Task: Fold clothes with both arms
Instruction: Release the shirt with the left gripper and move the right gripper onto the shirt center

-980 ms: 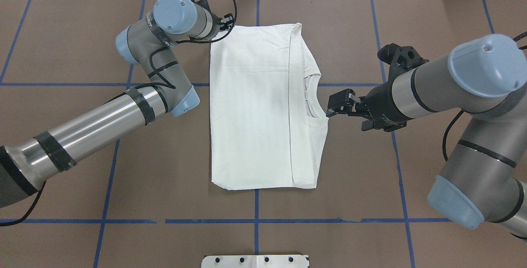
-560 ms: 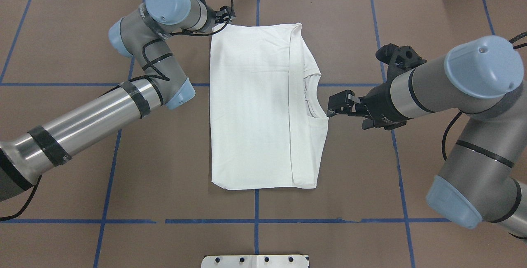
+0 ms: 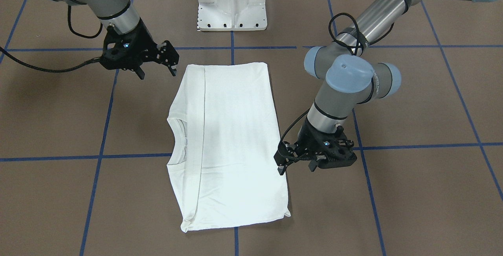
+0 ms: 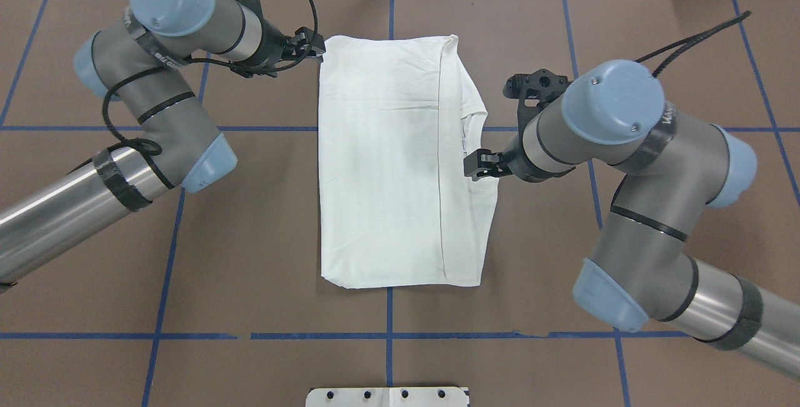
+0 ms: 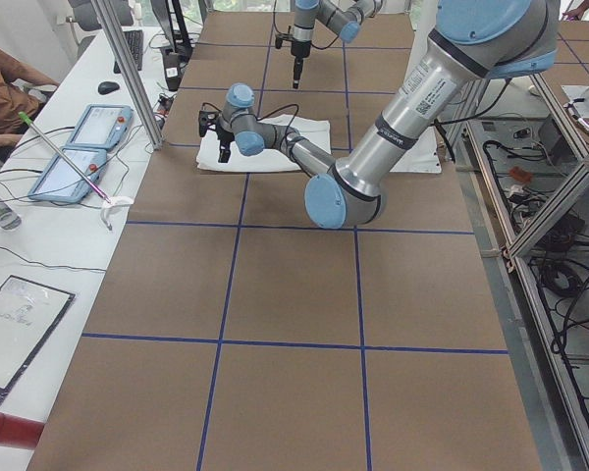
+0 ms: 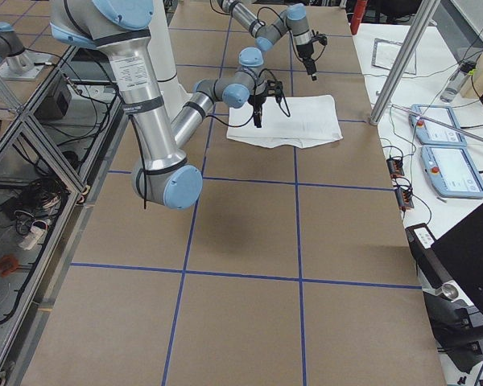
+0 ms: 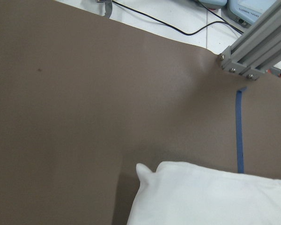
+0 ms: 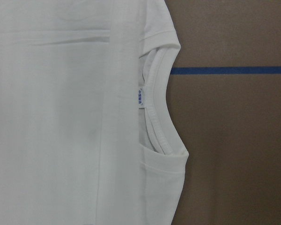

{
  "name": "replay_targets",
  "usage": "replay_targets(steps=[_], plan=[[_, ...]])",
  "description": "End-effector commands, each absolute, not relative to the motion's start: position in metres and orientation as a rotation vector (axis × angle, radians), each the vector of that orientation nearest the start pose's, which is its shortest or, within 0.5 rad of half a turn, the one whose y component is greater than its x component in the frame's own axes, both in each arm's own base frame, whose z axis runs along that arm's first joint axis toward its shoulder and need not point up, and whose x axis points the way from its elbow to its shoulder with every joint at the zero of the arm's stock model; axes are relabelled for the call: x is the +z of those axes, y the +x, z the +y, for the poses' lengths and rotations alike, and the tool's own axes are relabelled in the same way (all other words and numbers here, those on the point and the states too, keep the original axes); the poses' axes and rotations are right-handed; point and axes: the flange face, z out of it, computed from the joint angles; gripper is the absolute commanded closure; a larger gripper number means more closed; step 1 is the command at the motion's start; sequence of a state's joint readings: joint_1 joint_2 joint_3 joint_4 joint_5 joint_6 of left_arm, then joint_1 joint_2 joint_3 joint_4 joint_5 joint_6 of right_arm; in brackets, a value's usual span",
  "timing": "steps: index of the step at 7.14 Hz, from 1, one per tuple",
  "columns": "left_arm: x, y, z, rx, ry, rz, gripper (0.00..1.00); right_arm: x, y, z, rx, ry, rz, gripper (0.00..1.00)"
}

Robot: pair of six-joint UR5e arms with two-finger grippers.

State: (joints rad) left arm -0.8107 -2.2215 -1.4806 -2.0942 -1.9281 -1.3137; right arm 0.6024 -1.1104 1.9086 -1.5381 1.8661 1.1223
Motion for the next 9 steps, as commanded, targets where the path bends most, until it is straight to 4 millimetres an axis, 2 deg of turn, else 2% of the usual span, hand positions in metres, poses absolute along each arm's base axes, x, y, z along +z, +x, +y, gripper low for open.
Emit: replay_targets(steps=[1, 2, 3, 4, 5, 6, 7, 9], plan=[[0.25, 0.379, -0.532, -0.241, 0.214, 1.106, 0.0, 0.257, -0.492, -0.444, -0.063, 0.244, -0.742, 0.0], [0.257, 0.363, -0.511, -0.226, 0.202, 1.122, 0.0, 0.259, -0.509, -0.454, -0.085, 0.253, -0.714, 0.0], [0.258, 0.354, -0.5, -0.22, 0.205, 1.132, 0.0, 0.256, -0.531, -0.47, -0.122, 0.271, -0.676, 0.0], [0.258, 0.357, -0.499, -0.216, 0.202, 1.131, 0.0, 0.251, -0.541, -0.477, -0.128, 0.27, -0.668, 0.0], [0.259, 0.357, -0.498, -0.215, 0.2, 1.13, 0.0, 0.259, -0.548, -0.473, -0.137, 0.259, -0.657, 0.0], [0.262, 0.359, -0.5, -0.218, 0.198, 1.124, 0.0, 0.254, -0.563, -0.475, -0.144, 0.252, -0.65, 0.0], [0.263, 0.359, -0.5, -0.218, 0.197, 1.123, 0.0, 0.256, -0.572, -0.468, -0.155, 0.256, -0.64, 0.0], [0.264, 0.362, -0.501, -0.218, 0.195, 1.122, 0.0, 0.264, -0.577, -0.464, -0.163, 0.251, -0.625, 0.0]])
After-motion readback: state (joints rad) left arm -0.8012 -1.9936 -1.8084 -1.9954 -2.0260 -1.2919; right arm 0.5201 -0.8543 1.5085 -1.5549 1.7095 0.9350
